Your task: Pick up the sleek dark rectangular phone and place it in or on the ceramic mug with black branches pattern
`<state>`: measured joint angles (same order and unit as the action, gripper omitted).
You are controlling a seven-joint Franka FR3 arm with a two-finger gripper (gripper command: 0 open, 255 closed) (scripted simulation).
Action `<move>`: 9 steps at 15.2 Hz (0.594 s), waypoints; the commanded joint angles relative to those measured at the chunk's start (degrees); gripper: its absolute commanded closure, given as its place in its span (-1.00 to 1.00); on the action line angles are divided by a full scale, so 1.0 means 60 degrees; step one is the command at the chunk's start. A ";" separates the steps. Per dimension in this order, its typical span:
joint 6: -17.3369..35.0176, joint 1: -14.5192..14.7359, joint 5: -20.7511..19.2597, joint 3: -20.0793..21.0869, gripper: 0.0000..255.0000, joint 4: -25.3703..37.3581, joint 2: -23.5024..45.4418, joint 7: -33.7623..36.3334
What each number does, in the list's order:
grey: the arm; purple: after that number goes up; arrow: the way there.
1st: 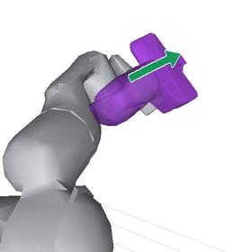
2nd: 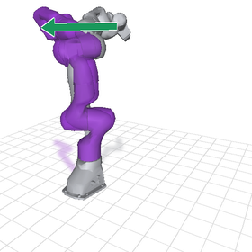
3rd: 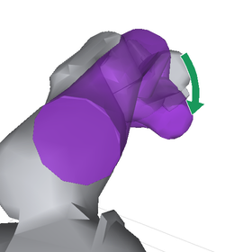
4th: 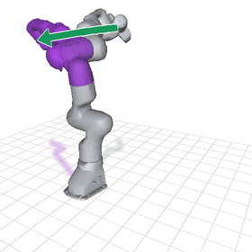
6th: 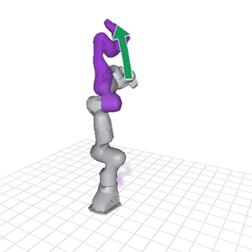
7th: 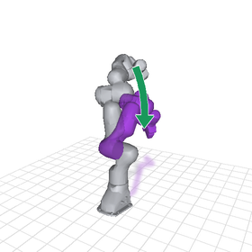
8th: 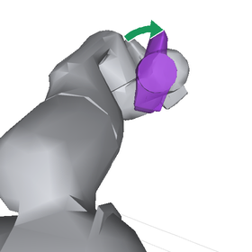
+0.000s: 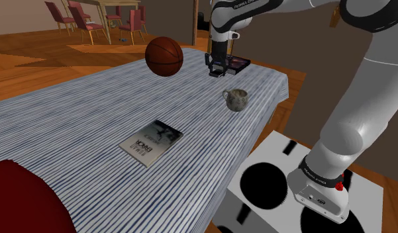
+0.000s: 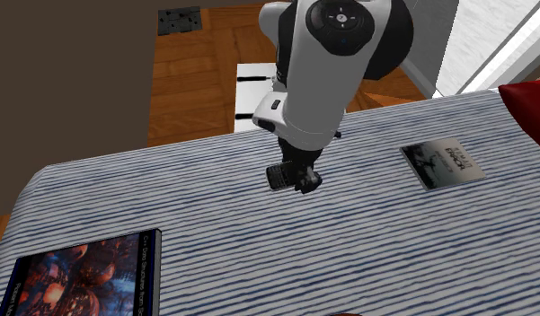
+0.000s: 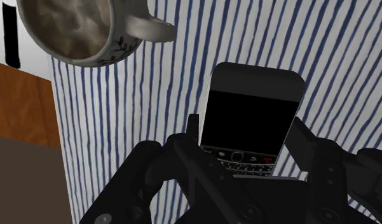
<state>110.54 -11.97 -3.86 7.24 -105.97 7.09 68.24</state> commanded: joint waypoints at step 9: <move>-0.1212 -0.0010 0.0048 -0.0002 1.00 0.1028 -0.0187 -0.0101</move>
<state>103.84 -12.02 -3.61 7.23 -100.16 6.15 67.69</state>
